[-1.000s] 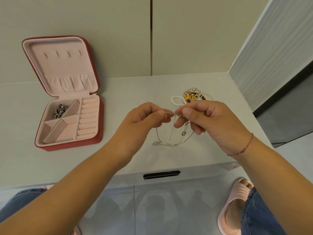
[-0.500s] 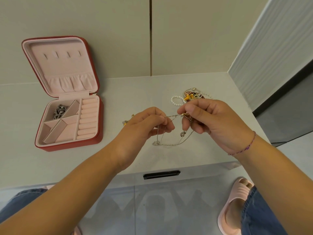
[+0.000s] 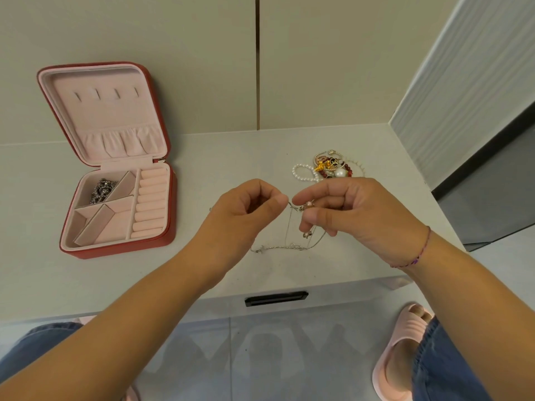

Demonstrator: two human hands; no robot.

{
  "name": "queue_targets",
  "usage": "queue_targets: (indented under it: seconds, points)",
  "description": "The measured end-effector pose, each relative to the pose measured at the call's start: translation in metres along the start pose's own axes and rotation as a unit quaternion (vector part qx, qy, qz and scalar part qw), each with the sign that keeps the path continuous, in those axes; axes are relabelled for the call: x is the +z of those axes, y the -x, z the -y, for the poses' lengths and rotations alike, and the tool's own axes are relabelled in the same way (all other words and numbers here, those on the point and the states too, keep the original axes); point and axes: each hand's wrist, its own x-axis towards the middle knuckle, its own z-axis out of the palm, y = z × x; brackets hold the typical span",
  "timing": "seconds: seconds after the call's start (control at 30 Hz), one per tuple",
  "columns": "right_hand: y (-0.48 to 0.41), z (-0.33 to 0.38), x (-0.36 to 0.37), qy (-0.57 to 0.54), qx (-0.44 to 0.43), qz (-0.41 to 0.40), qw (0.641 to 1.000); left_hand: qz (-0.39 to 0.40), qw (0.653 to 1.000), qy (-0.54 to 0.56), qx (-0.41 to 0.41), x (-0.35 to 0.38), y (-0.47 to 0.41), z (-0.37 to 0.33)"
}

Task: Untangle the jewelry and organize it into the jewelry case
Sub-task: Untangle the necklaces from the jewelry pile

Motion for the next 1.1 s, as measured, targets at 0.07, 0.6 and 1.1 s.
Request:
queue_targets:
  seconds: [0.07, 0.6, 1.1]
  points:
    - [0.0005, -0.0011, -0.0002, 0.005, 0.000, -0.007, 1.000, -0.014, 0.999, -0.030, 0.017, 0.0011, 0.0000, 0.0007]
    - [-0.0029, -0.0052, -0.0014, 0.060, 0.000, -0.050, 0.997, -0.037, 0.998, -0.006, 0.047, -0.0008, 0.0021, -0.0042]
    - [-0.0022, -0.0042, 0.0030, -0.031, -0.009, -0.021, 0.999, -0.020, 0.998, 0.013, 0.050, -0.0011, 0.0025, -0.0059]
